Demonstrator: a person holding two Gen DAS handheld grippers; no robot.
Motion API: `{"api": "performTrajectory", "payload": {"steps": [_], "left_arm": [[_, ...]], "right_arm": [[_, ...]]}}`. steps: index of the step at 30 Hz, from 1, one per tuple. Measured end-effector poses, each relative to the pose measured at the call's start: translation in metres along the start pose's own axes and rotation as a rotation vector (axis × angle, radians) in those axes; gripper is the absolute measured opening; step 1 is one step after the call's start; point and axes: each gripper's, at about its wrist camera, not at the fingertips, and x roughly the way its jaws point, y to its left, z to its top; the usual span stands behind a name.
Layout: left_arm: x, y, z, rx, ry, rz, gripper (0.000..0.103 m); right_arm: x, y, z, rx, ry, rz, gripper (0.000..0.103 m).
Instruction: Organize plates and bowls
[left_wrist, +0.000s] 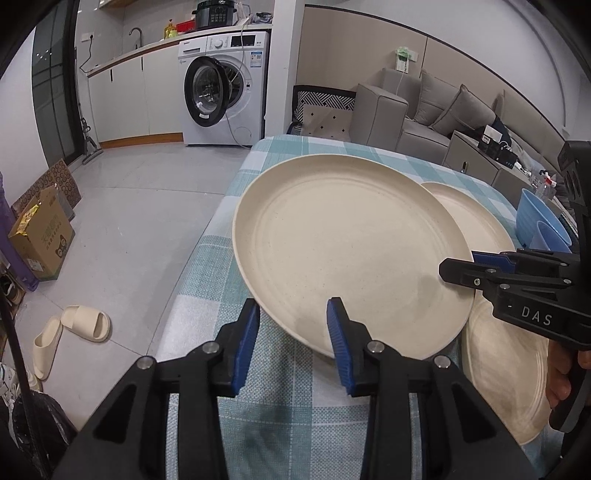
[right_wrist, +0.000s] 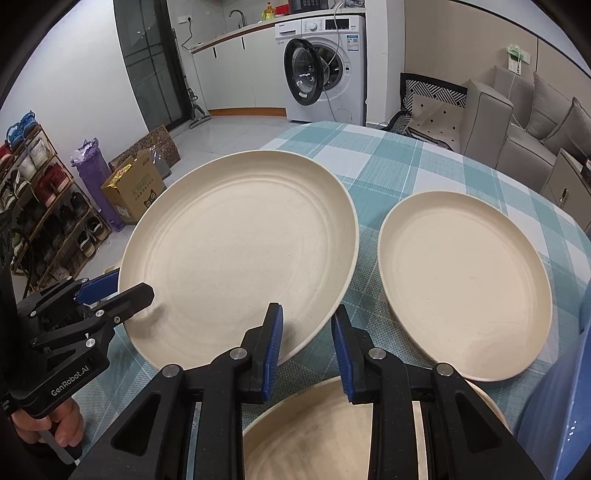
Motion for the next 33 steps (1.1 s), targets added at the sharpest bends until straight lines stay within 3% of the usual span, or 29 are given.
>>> {"api": "performTrajectory", "payload": {"steps": [33], "left_arm": [[-0.053,-0.047,0.008,0.116,-0.089,-0.081,0.036]], "right_arm": [[-0.099,-0.018,-0.045,0.079,-0.119,-0.058,0.028]]}}
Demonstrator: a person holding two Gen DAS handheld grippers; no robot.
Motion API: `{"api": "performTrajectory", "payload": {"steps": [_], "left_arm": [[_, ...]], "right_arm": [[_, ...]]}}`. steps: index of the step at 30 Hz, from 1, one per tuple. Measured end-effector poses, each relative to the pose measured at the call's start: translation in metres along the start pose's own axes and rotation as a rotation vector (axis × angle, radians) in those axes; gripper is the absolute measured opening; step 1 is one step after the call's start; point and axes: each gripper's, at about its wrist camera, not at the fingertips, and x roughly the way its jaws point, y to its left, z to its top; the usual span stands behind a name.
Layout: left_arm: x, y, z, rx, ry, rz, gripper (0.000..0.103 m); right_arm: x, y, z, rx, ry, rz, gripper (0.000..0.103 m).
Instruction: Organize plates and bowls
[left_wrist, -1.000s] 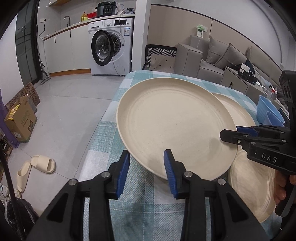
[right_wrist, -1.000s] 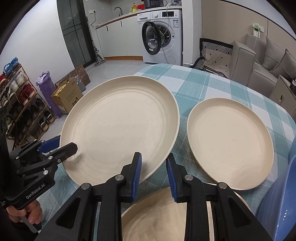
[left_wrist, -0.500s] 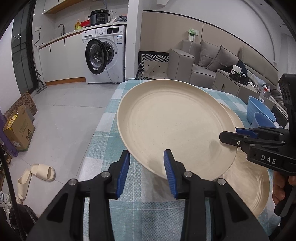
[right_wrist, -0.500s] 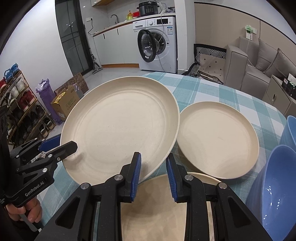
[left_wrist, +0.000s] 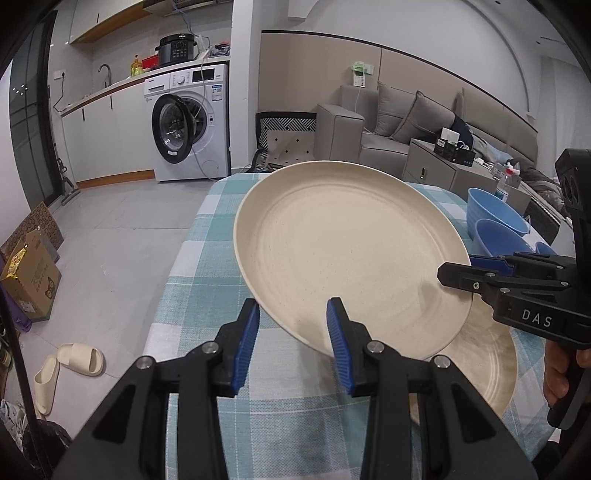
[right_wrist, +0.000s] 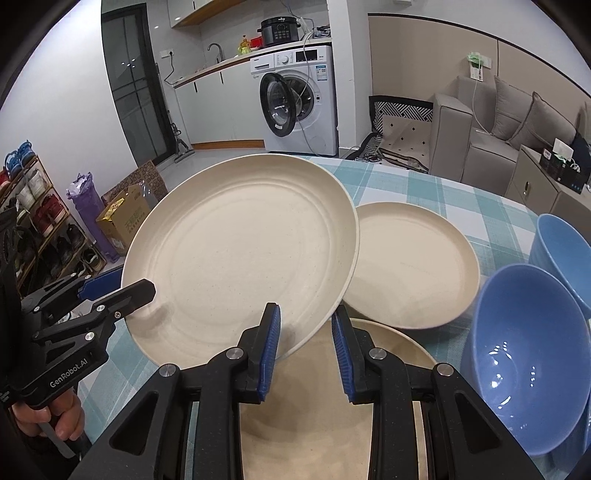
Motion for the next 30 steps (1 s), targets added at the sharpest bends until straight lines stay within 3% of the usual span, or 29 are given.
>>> {"api": "performTrajectory", "payload": {"steps": [30], "left_arm": [[-0.011,-0.043,-0.007,0.093,0.023,-0.077,0.036]], "right_arm": [[-0.047,-0.026,-0.045,0.114,-0.011,-0.038,0.029]]}}
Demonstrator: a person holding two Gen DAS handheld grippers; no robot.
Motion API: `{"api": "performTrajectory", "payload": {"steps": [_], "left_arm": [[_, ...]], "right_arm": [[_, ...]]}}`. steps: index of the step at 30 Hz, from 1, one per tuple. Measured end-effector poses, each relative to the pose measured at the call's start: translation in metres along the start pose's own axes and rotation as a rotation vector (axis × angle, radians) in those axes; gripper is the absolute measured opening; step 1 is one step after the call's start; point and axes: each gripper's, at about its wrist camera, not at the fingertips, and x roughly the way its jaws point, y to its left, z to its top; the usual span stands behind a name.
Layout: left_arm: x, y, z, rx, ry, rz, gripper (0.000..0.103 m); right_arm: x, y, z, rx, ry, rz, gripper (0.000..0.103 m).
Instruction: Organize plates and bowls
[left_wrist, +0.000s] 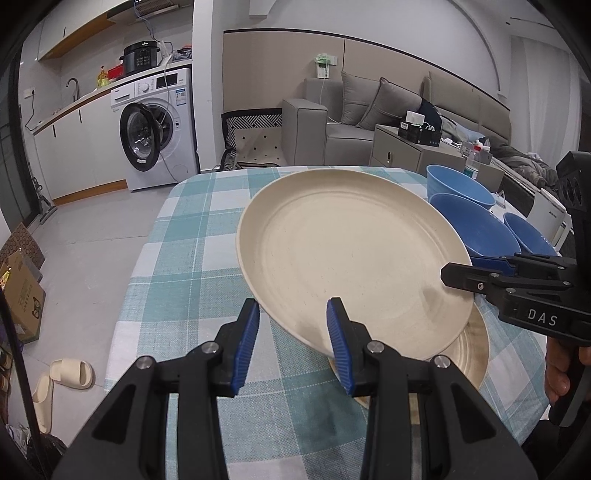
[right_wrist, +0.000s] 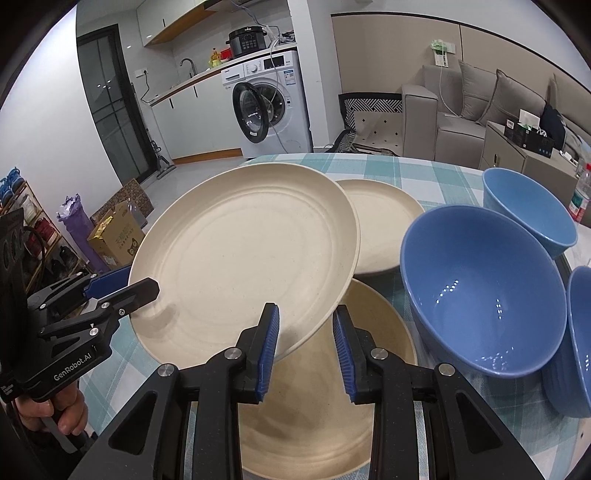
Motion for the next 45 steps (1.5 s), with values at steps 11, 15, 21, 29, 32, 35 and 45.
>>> {"api": "performTrajectory", "payload": {"steps": [11,15,21,29,32,35,45], "left_arm": [[0.002,-0.014,-0.009,0.03,0.022,-0.011,0.037],[-0.002,-0.023,-0.013,0.055,0.016,-0.039,0.037],[-0.001,-0.03,-0.015,0.099,0.018,-0.056,0.038],[0.008,-0.021,-0.017,0.071,0.045,-0.027,0.039],[0.015,-0.021,-0.02,0.071,0.067,-0.017,0.04],[0.019,-0.022,-0.021,0.07,0.078,-0.016,0.042],[0.02,-0.024,-0.021,0.062,0.067,-0.031,0.067]], "right_arm": [[-0.005,-0.011,-0.02,0.021,0.01,-0.007,0.03],[-0.006,-0.005,-0.026,-0.012,0.009,0.0,0.03],[0.007,-0.016,-0.038,0.024,0.054,-0.028,0.03],[0.006,-0.027,-0.045,0.033,0.061,-0.04,0.03],[0.007,-0.029,-0.045,0.037,0.065,-0.042,0.031],[0.007,-0.03,-0.046,0.037,0.06,-0.036,0.039],[-0.004,-0.024,-0.038,0.016,0.013,-0.009,0.073]]}}
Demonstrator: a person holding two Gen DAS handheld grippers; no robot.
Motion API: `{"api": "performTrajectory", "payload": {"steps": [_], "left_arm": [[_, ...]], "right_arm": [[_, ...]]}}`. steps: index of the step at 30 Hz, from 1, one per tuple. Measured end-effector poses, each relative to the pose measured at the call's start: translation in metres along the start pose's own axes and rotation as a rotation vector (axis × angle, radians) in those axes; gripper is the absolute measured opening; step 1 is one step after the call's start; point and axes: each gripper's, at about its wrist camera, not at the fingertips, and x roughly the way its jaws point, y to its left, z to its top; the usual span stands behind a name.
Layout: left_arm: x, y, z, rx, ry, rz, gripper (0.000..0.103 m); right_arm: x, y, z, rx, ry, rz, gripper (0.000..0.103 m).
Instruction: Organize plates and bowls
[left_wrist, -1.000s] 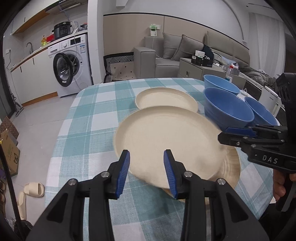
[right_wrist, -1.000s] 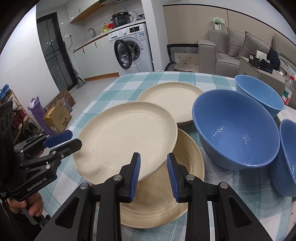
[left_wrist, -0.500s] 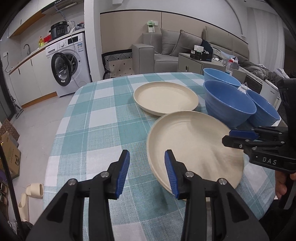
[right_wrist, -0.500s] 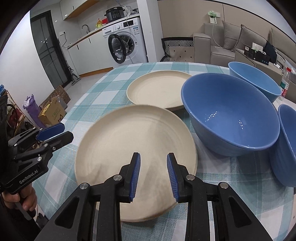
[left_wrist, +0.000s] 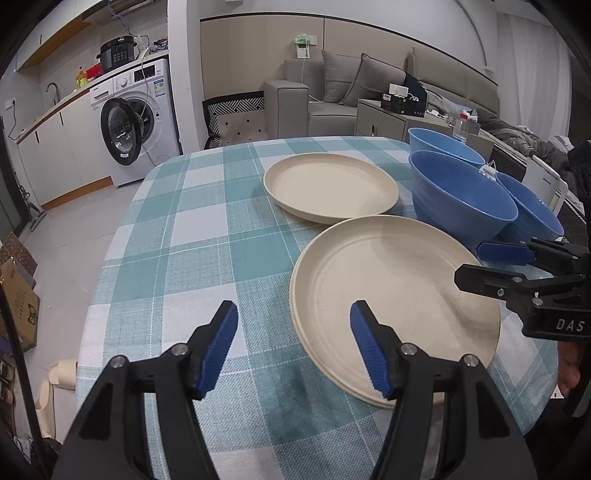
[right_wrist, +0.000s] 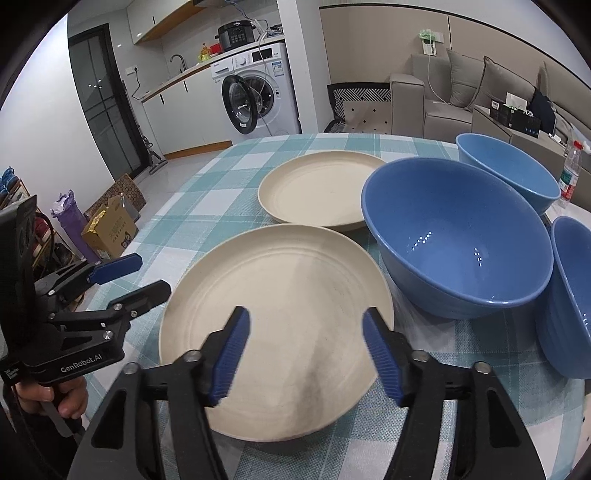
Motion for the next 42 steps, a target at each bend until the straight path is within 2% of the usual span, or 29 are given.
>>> {"api": "performTrajectory", "payload": {"steps": [2,9,14,19,35,42], "left_arm": [[-0.002,0.001,0.001,-0.011,-0.015,0.002,0.082],[-0.003,0.008,0.008,-0.042,-0.035,0.003,0.089],[-0.002,0.011,0.011,-0.046,-0.043,0.025,0.096],[0.002,0.016,0.015,-0.074,-0.045,0.028,0.103],[0.025,0.03,0.051,-0.114,-0.029,0.062,0.103],[0.036,0.038,0.064,-0.16,-0.007,0.015,0.103]], "right_arm": [[-0.001,0.002,0.002,-0.004,-0.01,0.004,0.081],[0.001,0.007,0.01,-0.008,-0.027,0.019,0.087],[0.0,0.01,0.014,-0.023,-0.056,0.025,0.099],[-0.004,0.004,0.018,-0.016,-0.076,0.027,0.101],[-0.014,-0.005,0.038,-0.023,-0.111,0.031,0.102],[-0.013,-0.007,0.059,-0.035,-0.121,-0.002,0.102]]}}
